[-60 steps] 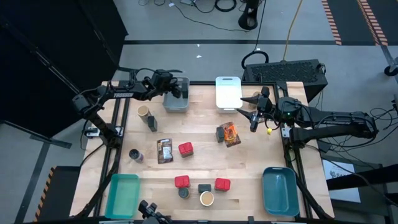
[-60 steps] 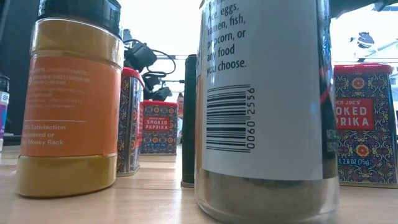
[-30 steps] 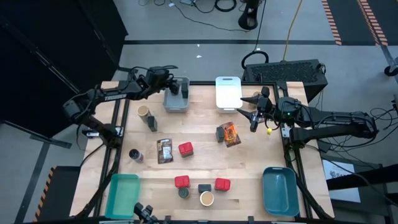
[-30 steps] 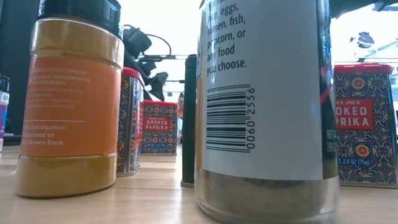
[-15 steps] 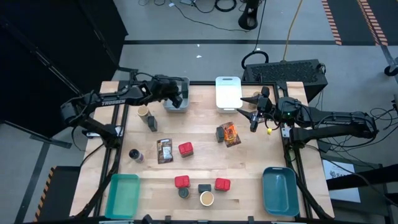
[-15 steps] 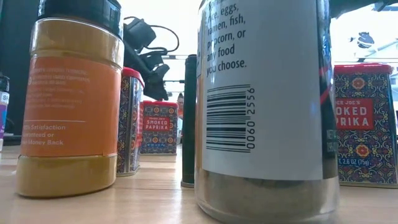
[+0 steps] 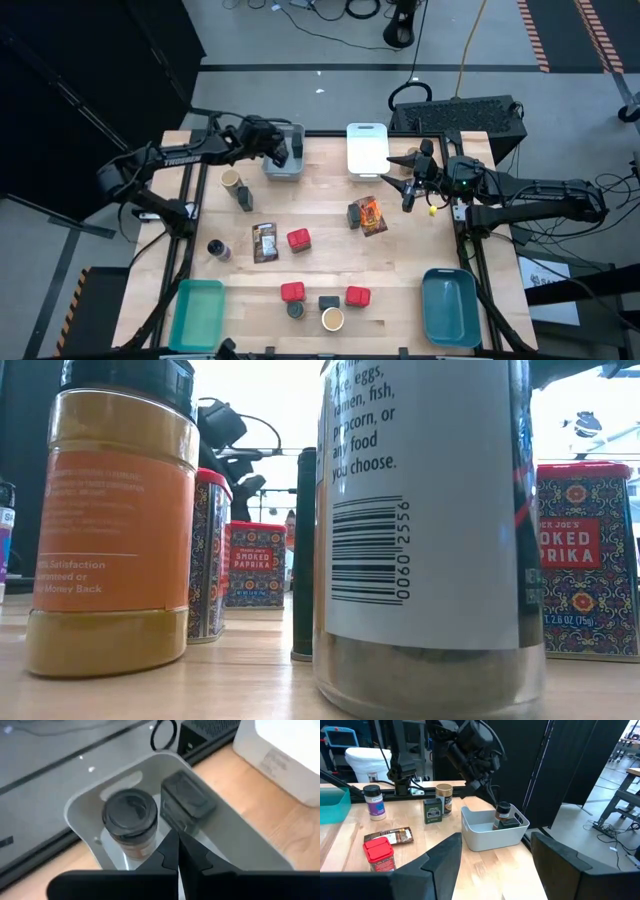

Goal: Sort spices by type
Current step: Put the black spice bottle into the gray bin

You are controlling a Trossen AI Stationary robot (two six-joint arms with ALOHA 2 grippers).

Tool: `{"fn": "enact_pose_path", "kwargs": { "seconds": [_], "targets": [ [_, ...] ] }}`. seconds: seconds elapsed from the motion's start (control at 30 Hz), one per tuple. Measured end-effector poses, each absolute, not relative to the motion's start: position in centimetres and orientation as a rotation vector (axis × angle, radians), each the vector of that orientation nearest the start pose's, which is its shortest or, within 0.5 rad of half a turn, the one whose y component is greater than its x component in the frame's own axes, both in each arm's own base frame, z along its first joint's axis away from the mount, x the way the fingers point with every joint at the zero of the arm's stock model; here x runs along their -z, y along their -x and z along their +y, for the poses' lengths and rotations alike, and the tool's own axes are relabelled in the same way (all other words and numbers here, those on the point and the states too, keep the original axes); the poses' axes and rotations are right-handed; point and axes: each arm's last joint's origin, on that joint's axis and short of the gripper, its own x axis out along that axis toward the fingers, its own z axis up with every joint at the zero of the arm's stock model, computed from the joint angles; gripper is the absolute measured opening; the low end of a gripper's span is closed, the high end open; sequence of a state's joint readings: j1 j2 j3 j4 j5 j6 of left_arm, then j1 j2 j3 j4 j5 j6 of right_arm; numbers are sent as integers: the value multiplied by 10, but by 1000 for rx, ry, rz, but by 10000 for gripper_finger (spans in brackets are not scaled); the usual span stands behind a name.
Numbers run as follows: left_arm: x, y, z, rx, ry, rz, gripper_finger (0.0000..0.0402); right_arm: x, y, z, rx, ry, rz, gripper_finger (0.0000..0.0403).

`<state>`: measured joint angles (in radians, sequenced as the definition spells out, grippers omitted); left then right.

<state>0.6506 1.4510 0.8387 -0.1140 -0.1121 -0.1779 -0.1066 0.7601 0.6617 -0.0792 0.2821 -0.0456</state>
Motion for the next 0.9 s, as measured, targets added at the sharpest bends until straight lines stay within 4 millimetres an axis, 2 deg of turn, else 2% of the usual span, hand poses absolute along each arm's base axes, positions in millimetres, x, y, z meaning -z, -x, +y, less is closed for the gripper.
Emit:
{"fn": "enact_pose_path", "kwargs": {
  "seconds": [0.13, 0.3, 0.9],
  "targets": [
    [-201, -238, 185, -792, 362, 659, 2, -304, -171, -26, 384, 61, 187, 222],
    [-201, -241, 189, -830, 338, 623, 1, -304, -171, -26, 384, 61, 187, 222],
    [-198, -229, 198, -932, 337, 667, 0, -304, -171, -26, 384, 61, 188, 222]
  ]
}}
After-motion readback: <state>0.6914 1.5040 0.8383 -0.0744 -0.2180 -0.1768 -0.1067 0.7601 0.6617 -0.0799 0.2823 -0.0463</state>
